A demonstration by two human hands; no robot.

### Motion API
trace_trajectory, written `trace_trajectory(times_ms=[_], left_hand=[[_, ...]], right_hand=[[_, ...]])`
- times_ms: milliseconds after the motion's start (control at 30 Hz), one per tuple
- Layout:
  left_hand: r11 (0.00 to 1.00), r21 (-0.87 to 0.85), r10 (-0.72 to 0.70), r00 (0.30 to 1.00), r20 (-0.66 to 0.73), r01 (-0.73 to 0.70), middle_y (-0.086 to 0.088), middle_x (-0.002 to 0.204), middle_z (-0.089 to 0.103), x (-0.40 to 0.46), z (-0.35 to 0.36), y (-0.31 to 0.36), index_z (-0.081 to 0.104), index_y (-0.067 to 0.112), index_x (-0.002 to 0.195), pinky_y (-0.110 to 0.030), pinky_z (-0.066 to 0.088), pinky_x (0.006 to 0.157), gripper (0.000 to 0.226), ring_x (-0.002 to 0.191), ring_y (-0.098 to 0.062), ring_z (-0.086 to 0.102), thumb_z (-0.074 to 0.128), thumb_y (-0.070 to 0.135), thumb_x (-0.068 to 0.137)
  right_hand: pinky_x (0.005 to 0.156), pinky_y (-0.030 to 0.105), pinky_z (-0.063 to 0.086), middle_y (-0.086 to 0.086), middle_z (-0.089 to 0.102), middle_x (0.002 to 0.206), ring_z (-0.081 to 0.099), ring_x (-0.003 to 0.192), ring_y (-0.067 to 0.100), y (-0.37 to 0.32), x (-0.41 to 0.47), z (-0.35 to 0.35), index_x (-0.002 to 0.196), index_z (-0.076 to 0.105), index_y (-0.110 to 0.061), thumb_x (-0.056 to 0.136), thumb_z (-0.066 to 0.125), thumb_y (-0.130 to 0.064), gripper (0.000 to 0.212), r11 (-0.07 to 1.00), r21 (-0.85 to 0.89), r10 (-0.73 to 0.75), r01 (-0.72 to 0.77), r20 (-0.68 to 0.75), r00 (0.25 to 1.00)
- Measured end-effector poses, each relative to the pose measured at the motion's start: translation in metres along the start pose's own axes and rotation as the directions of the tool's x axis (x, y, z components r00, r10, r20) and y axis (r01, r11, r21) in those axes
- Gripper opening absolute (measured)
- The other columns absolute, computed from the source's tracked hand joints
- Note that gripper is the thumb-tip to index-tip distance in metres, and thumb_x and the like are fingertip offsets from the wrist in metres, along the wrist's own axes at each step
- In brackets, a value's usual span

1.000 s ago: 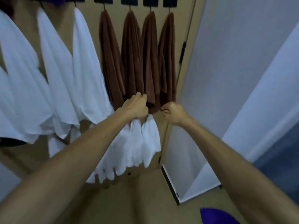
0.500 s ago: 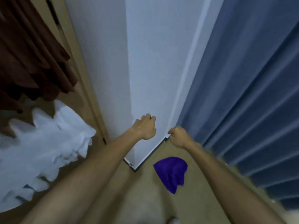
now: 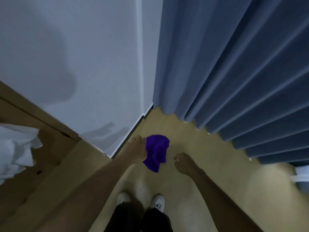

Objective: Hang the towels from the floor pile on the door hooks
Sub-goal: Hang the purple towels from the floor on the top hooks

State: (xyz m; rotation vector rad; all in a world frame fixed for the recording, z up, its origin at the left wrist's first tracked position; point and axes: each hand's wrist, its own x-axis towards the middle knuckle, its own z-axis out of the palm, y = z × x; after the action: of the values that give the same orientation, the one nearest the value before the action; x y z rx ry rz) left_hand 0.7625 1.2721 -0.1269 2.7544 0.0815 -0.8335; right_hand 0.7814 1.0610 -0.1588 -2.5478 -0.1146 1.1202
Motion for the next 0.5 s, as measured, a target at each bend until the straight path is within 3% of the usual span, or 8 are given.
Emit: trace_trajectory(times_ms=[233, 500], left_hand=[[0.994, 0.083, -0.087, 0.980, 0.180, 0.073, -0.011, 0.150, 0.020, 0.092, 0.120, -0.058, 0.023, 0.011, 0.145, -0.041, 0.034, 0.106, 0.057, 0.137, -0.028, 0.026, 0.044, 0.021, 0.093], [0.998, 0.029, -0.061, 0.978, 0.201, 0.056, -0.012, 0.148, 0.024, 0.248, 0.259, -0.112, 0.021, 0.010, 0.146, -0.043, 0.033, 0.102, 0.060, 0.134, -0.030, 0.028, 0.046, 0.020, 0.091]], right_hand=[[0.110, 0.031, 0.032, 0.010, 0.032, 0.147, 0.035, 0.134, 0.025, 0.049, 0.111, 0.131, 0.141, 0.037, -0.013, 0.095, 0.042, -0.019, 0.047, 0.999, 0.002, 0.030, -0.032, 0.232, 0.972], [0.111, 0.039, 0.029, 0.007, 0.011, 0.157, 0.024, 0.139, 0.031, 0.083, 0.293, 0.243, 0.144, 0.032, -0.016, 0.095, 0.043, -0.017, 0.051, 0.999, -0.048, 0.030, -0.017, 0.286, 0.958]])
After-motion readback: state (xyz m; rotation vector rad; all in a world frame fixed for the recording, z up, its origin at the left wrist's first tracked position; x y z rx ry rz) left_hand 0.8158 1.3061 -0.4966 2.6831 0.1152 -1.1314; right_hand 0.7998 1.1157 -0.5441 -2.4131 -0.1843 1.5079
